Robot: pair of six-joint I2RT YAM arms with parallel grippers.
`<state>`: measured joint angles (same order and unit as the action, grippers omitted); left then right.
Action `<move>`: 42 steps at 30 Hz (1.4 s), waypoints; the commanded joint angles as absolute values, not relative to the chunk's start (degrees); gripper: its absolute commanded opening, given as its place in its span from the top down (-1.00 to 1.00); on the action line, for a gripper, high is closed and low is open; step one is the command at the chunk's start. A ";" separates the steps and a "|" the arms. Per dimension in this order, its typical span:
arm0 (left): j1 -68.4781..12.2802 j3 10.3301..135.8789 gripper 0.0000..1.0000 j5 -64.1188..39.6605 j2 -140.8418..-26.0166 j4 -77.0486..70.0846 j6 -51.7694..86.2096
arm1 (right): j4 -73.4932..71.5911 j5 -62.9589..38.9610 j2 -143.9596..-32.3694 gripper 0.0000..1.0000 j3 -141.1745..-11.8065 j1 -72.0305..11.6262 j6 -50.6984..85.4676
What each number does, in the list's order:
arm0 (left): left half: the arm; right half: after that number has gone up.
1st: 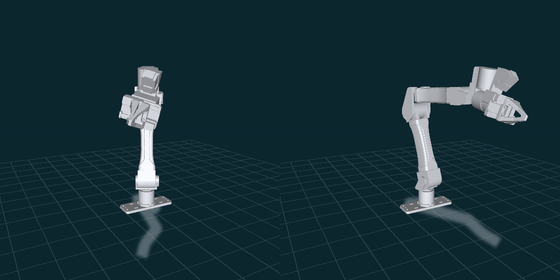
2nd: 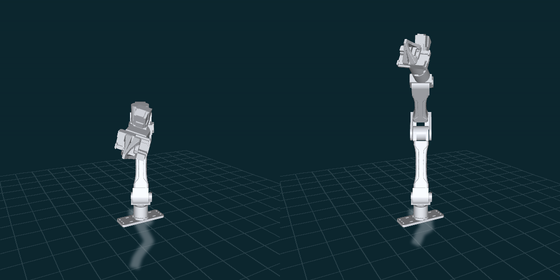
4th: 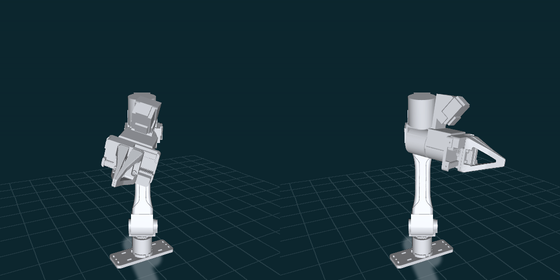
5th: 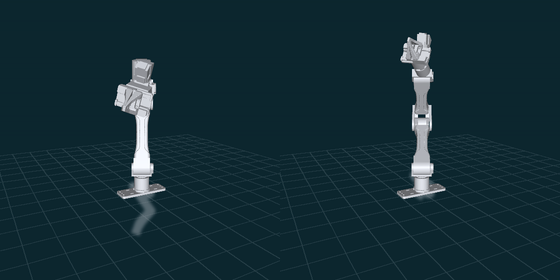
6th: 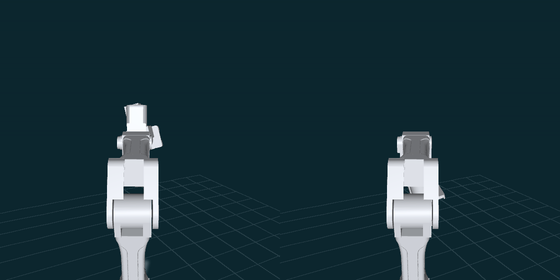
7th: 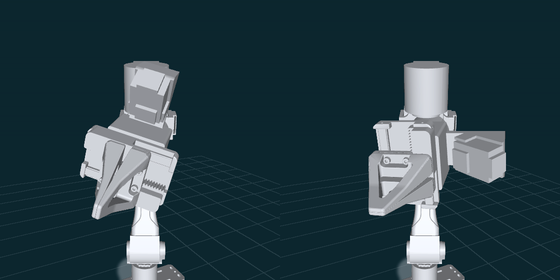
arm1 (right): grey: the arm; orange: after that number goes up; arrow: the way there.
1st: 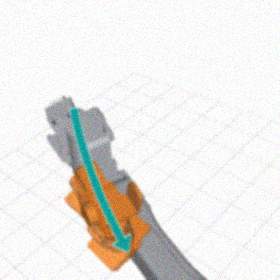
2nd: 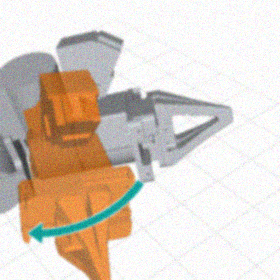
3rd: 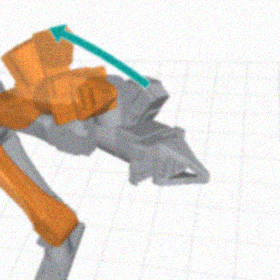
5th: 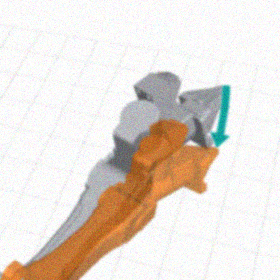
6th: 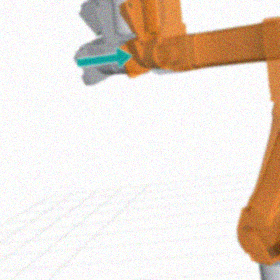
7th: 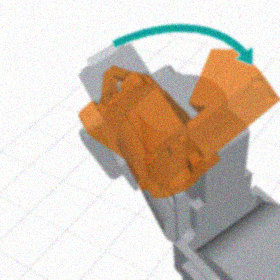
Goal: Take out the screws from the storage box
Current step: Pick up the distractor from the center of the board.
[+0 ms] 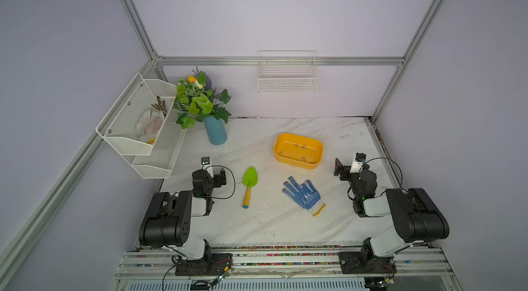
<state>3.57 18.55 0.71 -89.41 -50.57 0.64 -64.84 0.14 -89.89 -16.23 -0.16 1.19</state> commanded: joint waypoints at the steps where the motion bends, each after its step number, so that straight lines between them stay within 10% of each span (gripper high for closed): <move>1: 3.69 22.32 -0.99 0.88 -89.23 -51.73 1.06 | -66.69 -0.18 -90.08 -0.99 -16.96 -0.62 1.41; 32: 3.25 21.86 -1.00 1.94 -88.17 -52.20 0.77 | -67.07 4.27 -88.74 -0.99 -16.25 -0.54 3.42; 42: -8.74 47.53 -1.00 11.19 -70.12 8.82 8.29 | -13.51 1.95 -67.96 -0.90 -30.73 -6.82 13.41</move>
